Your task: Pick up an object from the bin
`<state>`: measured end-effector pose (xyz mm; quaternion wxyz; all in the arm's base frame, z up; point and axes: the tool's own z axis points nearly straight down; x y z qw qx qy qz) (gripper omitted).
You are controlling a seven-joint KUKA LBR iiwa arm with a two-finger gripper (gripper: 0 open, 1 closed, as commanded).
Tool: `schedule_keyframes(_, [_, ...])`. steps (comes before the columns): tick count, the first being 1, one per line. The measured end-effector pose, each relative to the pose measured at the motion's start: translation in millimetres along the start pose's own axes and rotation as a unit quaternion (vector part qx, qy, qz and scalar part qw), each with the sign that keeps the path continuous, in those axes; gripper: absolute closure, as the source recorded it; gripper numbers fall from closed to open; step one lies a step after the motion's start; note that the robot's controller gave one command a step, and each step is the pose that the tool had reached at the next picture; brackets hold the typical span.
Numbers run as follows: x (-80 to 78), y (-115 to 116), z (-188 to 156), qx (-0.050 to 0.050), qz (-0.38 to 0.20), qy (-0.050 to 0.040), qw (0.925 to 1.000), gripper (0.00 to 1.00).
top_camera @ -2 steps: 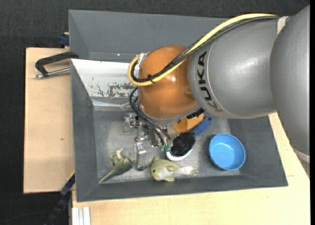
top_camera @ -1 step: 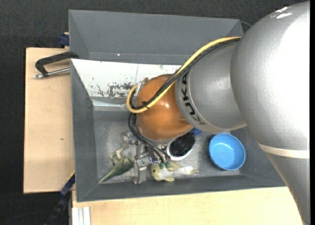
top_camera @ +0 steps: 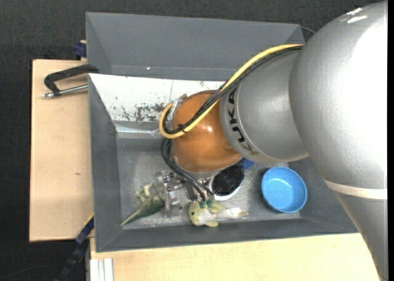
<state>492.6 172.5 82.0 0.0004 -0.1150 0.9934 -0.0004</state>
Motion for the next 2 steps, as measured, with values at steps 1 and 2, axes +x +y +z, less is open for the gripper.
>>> schedule_keyframes(1, [-14.9,-10.9,-55.0,-0.001,0.011,-0.0050,0.9999,1.00])
schedule_keyframes(2, [-9.8,-23.3,-170.8,-0.001,0.021,-0.0065,0.9998,1.00])
